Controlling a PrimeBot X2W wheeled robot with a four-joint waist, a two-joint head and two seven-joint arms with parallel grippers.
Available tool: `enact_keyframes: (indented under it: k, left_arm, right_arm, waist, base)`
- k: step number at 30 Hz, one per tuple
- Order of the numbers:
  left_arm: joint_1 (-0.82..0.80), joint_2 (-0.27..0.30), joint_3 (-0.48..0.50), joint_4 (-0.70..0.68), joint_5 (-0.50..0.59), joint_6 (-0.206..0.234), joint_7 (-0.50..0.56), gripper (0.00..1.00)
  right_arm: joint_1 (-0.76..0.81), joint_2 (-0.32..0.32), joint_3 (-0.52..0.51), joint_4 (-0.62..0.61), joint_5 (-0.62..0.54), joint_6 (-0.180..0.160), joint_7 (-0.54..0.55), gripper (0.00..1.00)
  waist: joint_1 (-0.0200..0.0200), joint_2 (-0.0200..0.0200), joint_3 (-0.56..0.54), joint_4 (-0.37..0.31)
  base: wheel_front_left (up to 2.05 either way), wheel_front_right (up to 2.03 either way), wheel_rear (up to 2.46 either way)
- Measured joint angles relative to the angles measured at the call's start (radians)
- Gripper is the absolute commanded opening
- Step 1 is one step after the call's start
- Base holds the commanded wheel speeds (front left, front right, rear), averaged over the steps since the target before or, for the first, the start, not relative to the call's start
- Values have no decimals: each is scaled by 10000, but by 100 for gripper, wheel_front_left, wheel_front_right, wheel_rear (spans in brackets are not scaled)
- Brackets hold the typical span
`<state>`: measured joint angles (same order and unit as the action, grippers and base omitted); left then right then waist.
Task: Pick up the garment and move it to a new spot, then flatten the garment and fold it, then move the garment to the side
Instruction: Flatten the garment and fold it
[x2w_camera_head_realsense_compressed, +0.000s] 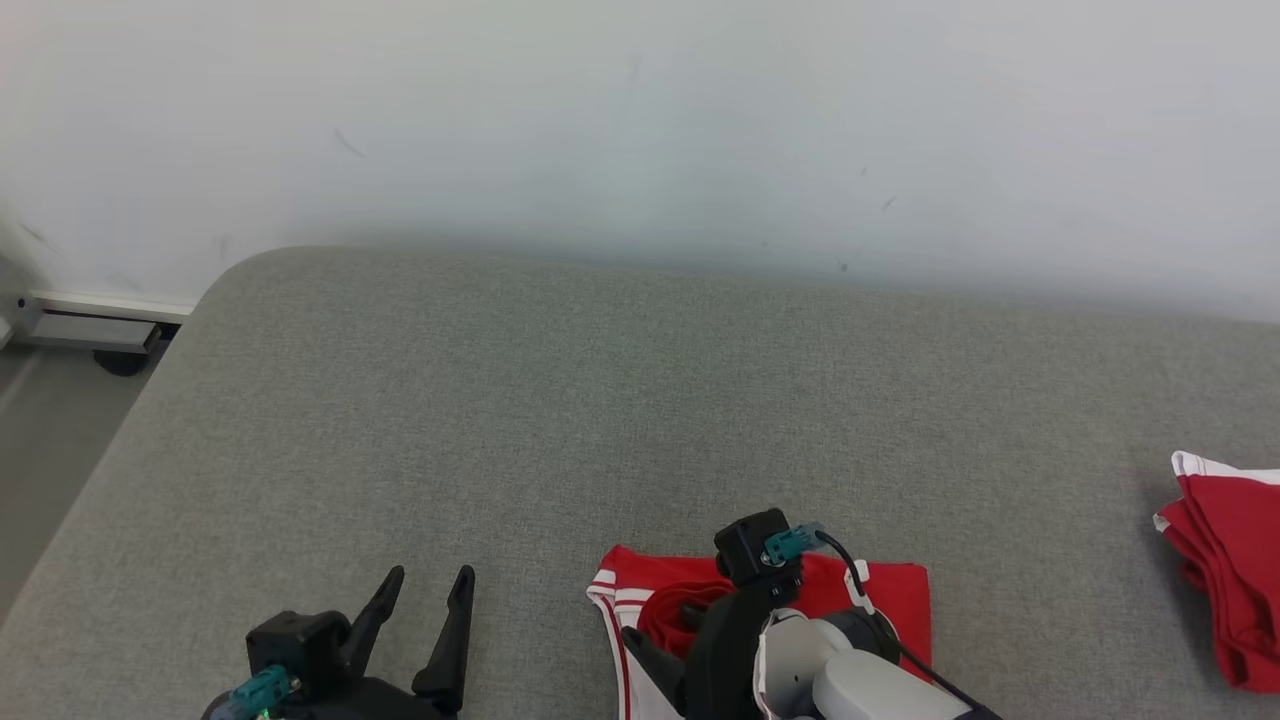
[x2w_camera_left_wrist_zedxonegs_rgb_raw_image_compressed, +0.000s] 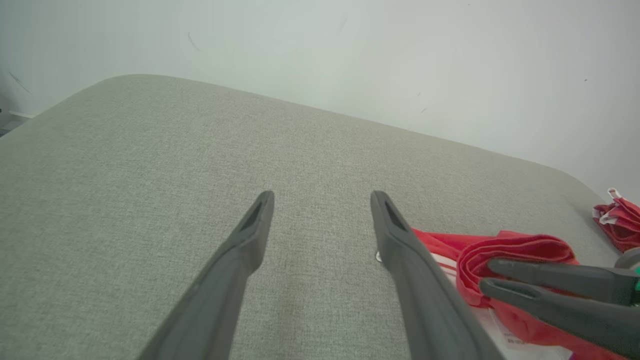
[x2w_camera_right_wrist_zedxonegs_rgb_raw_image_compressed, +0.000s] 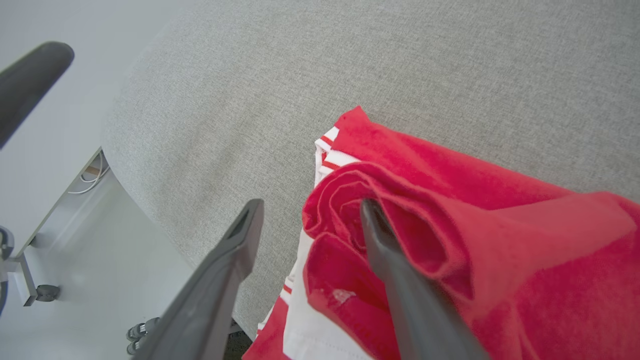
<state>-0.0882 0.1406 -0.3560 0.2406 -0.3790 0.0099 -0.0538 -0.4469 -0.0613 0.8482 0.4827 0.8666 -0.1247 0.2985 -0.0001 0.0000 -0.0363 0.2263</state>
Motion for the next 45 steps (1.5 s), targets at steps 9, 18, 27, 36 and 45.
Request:
enact_keyframes:
  k: [9, 18, 27, 36, 45]
  left_arm:
    - [1, -6, -2, 42, -2, 17, -10, 100]
    - [6, 2, 8, 73, -13, 35, -84, 100]
    - [217, 165, 169, 61, -46, 92, -125, 100]
    - [446, 242, 238, -17, -90, 176, -173, 100]
    - [673, 326, 305, -251, -94, 255, -174, 100]
  right_arm:
    - [-555, 0, 587, 63, 591, 0, -194, 100]
    - [-1267, -2, 903, 38, 1053, 0, -593, 100]
    - [-1630, 0, 888, 77, 1306, 0, -1210, 100]
    - [-1658, 0, 261, 646, 790, 0, -1910, 100]
    - [-1284, -430, -662, 934, -495, 0, -2370, 100]
  waist:
    - [0, 0, -80, 63]
    - [2, 0, -190, 67]
    - [1, 0, -401, -126]
    - [2, 0, -589, -511]
    - [1, 0, -768, -855]
  base:
    - [0, 0, 0]
    - [0, 0, 0]
    - [0, 0, 0]
    - [0, 0, 0]
    - [0, 0, 0]
